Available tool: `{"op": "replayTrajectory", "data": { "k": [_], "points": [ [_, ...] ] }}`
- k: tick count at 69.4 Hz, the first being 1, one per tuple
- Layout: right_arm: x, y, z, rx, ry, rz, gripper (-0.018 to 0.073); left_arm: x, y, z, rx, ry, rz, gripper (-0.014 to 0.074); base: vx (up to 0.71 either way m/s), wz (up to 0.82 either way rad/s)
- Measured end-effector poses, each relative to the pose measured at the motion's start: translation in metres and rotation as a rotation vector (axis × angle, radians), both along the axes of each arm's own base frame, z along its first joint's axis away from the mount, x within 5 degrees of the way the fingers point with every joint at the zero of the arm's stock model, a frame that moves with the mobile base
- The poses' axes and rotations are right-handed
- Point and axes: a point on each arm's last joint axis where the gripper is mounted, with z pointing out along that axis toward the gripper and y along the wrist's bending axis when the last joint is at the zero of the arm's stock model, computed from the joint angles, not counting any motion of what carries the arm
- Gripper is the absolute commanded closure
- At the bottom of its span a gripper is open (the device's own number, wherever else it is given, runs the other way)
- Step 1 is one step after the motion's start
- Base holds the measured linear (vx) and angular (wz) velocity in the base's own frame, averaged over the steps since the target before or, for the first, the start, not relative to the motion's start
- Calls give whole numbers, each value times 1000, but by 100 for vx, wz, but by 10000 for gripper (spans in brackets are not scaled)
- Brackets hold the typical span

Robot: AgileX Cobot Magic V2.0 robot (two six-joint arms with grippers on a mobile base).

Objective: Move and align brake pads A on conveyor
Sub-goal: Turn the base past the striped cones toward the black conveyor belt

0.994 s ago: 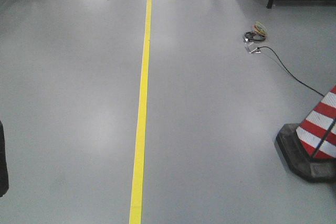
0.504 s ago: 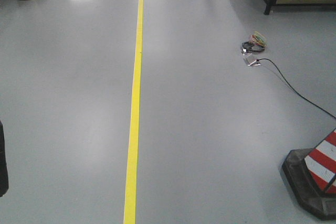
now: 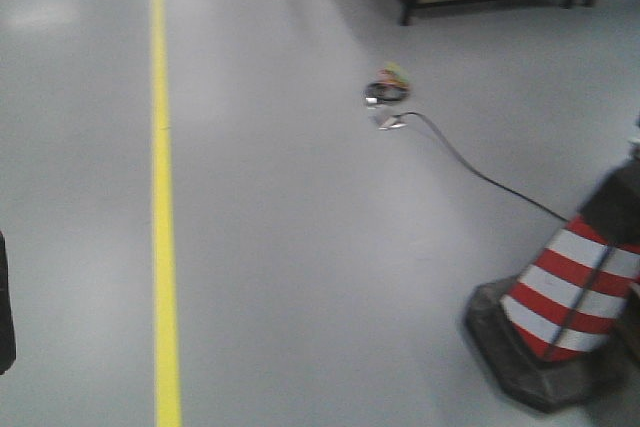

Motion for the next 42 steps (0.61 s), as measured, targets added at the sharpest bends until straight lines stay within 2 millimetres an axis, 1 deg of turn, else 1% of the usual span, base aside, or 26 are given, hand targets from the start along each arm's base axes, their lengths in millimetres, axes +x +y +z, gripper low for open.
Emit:
{"op": "replayTrajectory", "data": {
  "k": [26,42],
  "points": [
    [0,0,0,-1,1,0,561,0,0,0,0,-1,0,602,18,-90],
    [0,0,0,-1,1,0,561,0,0,0,0,-1,0,602,17,-77]
  ]
}}
